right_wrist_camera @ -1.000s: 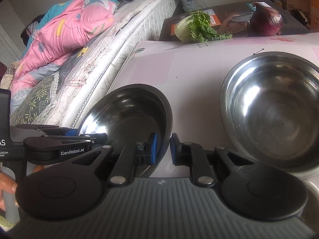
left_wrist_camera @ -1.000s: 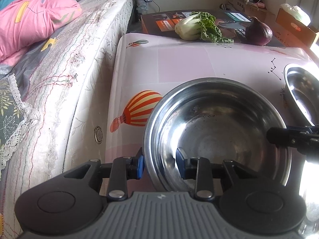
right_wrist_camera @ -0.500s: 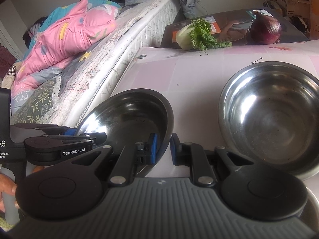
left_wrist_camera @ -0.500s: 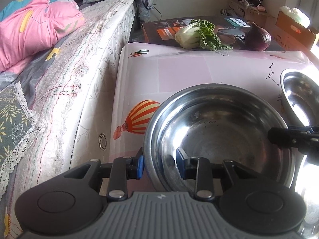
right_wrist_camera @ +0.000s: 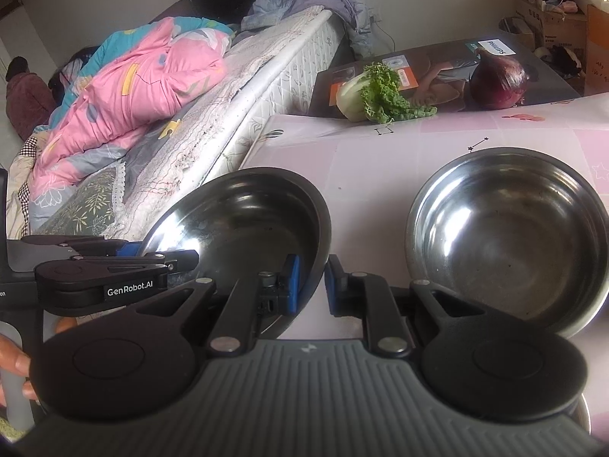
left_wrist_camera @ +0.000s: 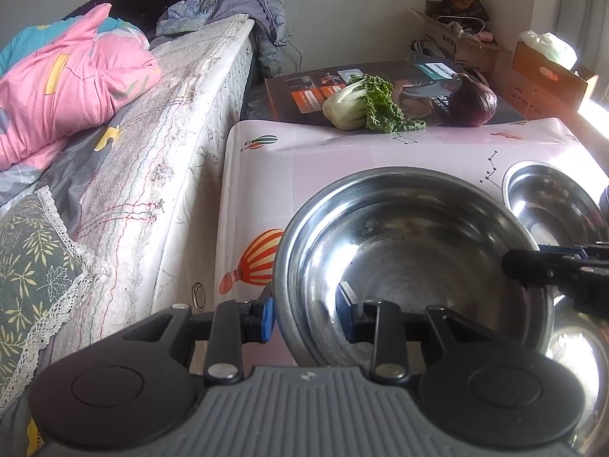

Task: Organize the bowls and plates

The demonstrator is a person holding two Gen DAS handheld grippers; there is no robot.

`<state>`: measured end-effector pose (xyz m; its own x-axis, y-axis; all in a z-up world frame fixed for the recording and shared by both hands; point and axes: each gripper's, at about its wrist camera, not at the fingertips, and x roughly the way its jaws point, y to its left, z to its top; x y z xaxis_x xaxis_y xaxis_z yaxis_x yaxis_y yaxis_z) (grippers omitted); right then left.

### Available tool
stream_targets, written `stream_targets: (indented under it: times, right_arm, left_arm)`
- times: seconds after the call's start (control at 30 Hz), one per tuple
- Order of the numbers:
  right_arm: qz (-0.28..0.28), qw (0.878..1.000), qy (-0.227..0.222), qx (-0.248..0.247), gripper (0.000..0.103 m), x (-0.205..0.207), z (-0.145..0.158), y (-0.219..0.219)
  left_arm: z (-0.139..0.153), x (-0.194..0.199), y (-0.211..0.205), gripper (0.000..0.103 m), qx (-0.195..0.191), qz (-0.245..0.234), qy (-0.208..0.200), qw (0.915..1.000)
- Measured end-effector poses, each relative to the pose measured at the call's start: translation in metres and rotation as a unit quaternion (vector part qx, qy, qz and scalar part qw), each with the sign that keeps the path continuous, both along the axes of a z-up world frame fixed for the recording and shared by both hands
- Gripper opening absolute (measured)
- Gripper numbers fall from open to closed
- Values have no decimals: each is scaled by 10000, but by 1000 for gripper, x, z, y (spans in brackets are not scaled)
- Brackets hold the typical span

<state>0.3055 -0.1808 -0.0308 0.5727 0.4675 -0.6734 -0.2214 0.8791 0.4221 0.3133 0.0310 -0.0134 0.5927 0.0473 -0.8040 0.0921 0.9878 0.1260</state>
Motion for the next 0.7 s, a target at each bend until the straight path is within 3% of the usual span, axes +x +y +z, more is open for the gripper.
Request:
stream_targets:
  times: [0.37, 0.7]
  right_arm:
    - [-386, 9990, -130, 174, 15, -17, 18, -53]
    - [-1070, 9942, -85, 108, 15, -28, 14, -130]
  left_arm:
    - [32, 0, -53, 34, 46, -518, -235, 9984]
    - [19, 22, -132, 37, 35, -1167, -104, 9931]
